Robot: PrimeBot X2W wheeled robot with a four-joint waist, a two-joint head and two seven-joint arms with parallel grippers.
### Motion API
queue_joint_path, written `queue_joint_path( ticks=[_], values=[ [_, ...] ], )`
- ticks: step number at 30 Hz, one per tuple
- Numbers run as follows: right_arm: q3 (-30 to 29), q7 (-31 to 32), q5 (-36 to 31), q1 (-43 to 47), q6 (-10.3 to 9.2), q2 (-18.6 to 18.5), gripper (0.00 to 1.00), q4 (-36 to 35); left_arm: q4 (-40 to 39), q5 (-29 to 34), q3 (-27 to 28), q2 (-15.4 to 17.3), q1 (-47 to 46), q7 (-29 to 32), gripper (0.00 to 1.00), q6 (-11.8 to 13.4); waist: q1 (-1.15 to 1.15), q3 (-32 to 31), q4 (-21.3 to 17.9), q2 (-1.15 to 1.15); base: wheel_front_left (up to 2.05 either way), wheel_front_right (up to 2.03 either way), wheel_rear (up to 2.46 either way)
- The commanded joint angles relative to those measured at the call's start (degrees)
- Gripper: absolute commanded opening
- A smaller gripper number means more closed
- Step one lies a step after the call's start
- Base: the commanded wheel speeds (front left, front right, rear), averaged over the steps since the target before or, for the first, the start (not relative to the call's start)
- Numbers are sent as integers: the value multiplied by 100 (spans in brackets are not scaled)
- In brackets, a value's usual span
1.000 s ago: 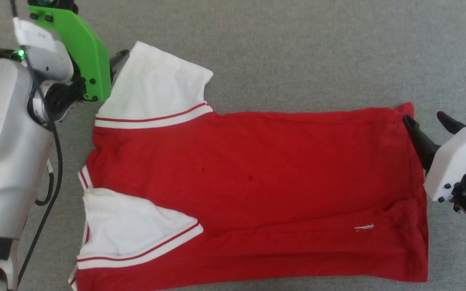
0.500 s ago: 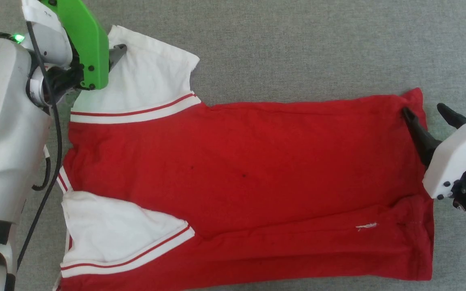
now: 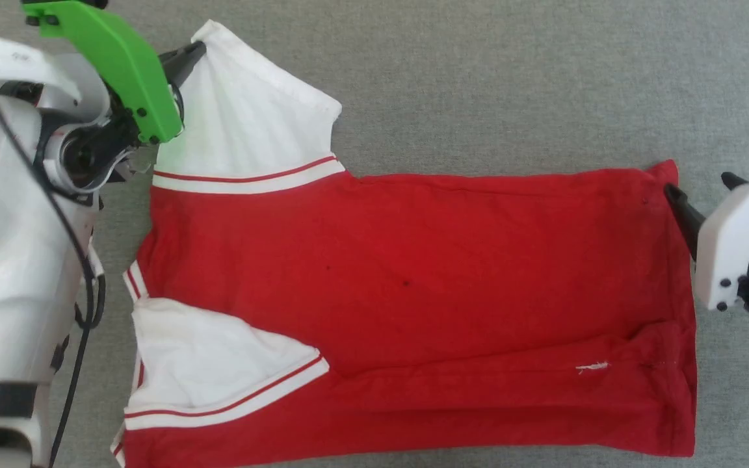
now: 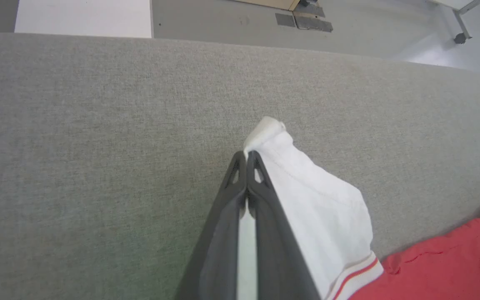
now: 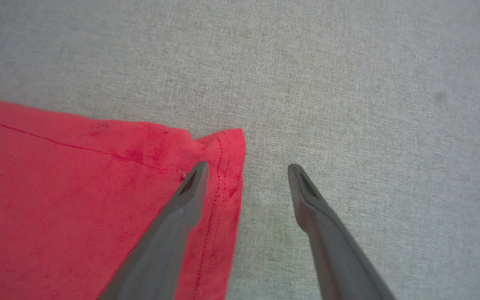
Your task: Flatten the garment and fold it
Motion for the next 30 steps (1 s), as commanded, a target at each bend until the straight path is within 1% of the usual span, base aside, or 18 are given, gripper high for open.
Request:
queue_joint_path(
  ticks=[1, 6, 11, 12, 13, 14, 16, 18, 24, 26, 30],
  values=[
    [92, 86, -73, -186, -9, -93, 100, 96, -143, -47, 40, 73, 156, -68, 0, -40, 0, -59, 53, 0, 0, 0, 0],
    [446, 388, -106, -476, -9, -341, 100, 536, -821, -137, 121, 179, 547, -182, 0, -22, 0, -36, 193, 0, 0, 0, 0],
    [747, 811, 3, -490, -9, -515, 100, 884, -1302, -162, 138, 203, 793, -244, 0, 38, 0, 4, 312, 0, 0, 0, 0],
    [755, 888, 33, -489, -9, -523, 42, 908, -1359, -159, 138, 206, 820, -261, 0, 41, 0, 4, 323, 0, 0, 0, 0],
    [749, 949, 72, -492, -9, -528, 12, 917, -1419, -155, 134, 208, 852, -285, 0, 39, 0, -5, 334, 0, 0, 0, 0],
    [740, 986, 100, -497, -9, -536, 0, 910, -1457, -164, 138, 204, 880, -306, 0, 36, 0, -18, 337, 0, 0, 0, 0],
    [690, 1017, 162, -512, -9, -556, 0, 869, -1531, -147, 146, 221, 931, -362, 0, 33, 0, -76, 334, 0, 0, 0, 0],
    [570, 920, 203, -530, -9, -540, 0, 798, -1618, -166, 168, 230, 985, -417, 0, 24, 0, -156, 326, 0, 0, 0, 0],
    [198, 358, 289, -324, -9, -370, 0, 647, -2022, -267, 296, 331, 1410, -595, 0, 30, 0, -583, 273, 0, 0, 0, 0],
    [116, 202, 322, -163, -9, -322, 0, 600, -2219, -334, 364, 363, 1645, -664, 0, 56, 0, -740, 261, 0, 0, 0, 0],
    [-87, -33, 380, 277, -9, -158, 0, 465, -2696, -434, 539, 470, 2276, -817, 0, 201, 0, -1061, 239, 0, 0, 0, 0]
  ],
)
